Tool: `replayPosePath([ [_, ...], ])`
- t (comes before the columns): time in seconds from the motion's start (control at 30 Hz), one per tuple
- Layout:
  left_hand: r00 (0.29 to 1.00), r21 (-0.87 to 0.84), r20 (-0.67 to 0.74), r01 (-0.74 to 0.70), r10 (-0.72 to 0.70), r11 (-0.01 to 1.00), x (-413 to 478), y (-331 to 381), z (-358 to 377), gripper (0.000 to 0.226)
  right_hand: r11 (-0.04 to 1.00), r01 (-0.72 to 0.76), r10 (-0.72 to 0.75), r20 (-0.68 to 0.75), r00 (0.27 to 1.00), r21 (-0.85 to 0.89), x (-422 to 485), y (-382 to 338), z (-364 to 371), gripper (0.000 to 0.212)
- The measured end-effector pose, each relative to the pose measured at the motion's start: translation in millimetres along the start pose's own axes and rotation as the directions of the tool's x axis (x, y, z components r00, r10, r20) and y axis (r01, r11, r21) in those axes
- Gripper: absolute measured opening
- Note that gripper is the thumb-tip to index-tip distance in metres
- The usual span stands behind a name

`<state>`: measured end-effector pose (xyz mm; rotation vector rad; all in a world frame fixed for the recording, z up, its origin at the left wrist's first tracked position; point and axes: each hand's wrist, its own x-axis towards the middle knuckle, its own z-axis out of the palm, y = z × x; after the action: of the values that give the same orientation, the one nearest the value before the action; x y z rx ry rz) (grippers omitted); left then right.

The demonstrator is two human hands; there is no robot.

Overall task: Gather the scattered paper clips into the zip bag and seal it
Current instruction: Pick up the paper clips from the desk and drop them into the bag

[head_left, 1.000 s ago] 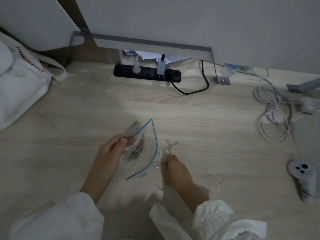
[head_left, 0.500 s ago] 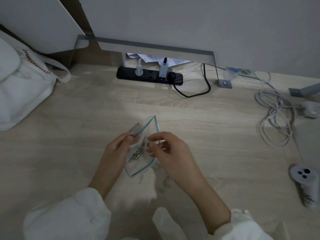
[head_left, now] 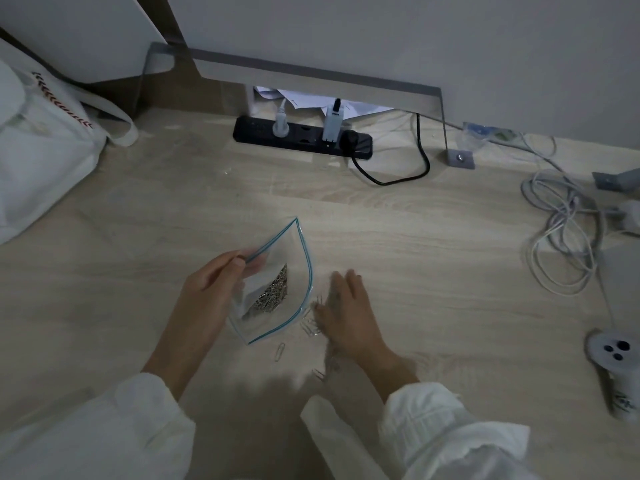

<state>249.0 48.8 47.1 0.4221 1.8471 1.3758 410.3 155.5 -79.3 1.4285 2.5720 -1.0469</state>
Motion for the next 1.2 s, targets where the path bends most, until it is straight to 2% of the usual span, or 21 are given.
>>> replayPosePath([
  [0.07, 1.000, -0.006, -0.005, -0.008, 0.008, 1.000, 0, 0, -1, 0.026, 0.993, 0.108, -0.106, 0.044, 0.993, -0.050, -8, -6, 15, 0.063],
  [0.13, 1.000, -0.015, -0.002, -0.019, 0.019, 1.000, -1, 0, -2, 0.026, 0.962, 0.243, -0.235, 0.074, 0.969, -0.127, -15, -5, 27, 0.060],
  [0.2, 1.000, -0.027, -0.004, -0.016, 0.016, 1.000, -1, -1, -2, 0.026, 0.942, 0.291, -0.277, 0.101, 0.955, -0.167, -21, -1, 35, 0.053],
  [0.33, 1.000, -0.045, -0.009, -0.007, 0.007, 0.999, -2, -3, -4, 0.026, 0.913, 0.349, -0.358, -0.003, 0.934, -0.210, -28, 4, 36, 0.040],
  [0.4, 1.000, -0.046, -0.013, -0.009, 0.008, 0.999, -2, -5, -6, 0.026, 0.886, 0.399, -0.417, -0.027, 0.909, -0.238, -30, 12, 36, 0.023],
  [0.5, 1.000, -0.043, -0.016, -0.006, 0.005, 0.999, -2, -8, -9, 0.026, 0.874, 0.418, -0.436, -0.022, 0.899, -0.246, -31, 23, 31, 0.051],
  [0.6, 1.000, -0.045, -0.010, -0.009, 0.008, 0.999, -1, -9, -8, 0.026, 0.858, 0.426, -0.464, -0.079, 0.882, -0.285, -32, 25, 26, 0.052],
  [0.7, 1.000, -0.049, -0.005, -0.005, 0.005, 0.999, 0, -10, -7, 0.026, 0.885, 0.405, -0.443, -0.153, 0.883, -0.228, -32, 22, 26, 0.029],
  [0.77, 1.000, -0.042, 0.001, -0.001, 0.001, 0.999, 1, -10, -7, 0.027, 0.937, 0.326, -0.347, -0.210, 0.914, -0.127, -36, 20, 24, 0.022],
  [0.87, 1.000, -0.031, -0.004, -0.002, 0.002, 1.000, 2, -11, -9, 0.027, 0.990, 0.135, -0.141, -0.256, 0.956, -0.040, -42, 21, 9, 0.037],
  [0.93, 1.000, -0.022, -0.001, -0.003, 0.003, 1.000, 2, -12, -9, 0.027, 0.996, 0.044, -0.057, -0.162, 0.985, -0.079, -45, 23, -1, 0.053],
  [1.0, 1.000, -0.021, 0.000, -0.002, 0.002, 1.000, 2, -12, -11, 0.027, 0.993, 0.008, -0.012, -0.029, 1.000, -0.115, -47, 23, -3, 0.061],
  [1.07, 1.000, -0.021, -0.005, -0.004, 0.004, 1.000, 2, -13, -11, 0.027, 0.997, 0.003, -0.003, 0.000, 1.000, -0.071, -46, 19, 2, 0.055],
  [1.2, 1.000, -0.030, 0.010, -0.009, 0.009, 1.000, -3, -12, -7, 0.027, 0.996, 0.030, -0.026, -0.049, 0.998, 0.087, -47, 11, 10, 0.022],
])
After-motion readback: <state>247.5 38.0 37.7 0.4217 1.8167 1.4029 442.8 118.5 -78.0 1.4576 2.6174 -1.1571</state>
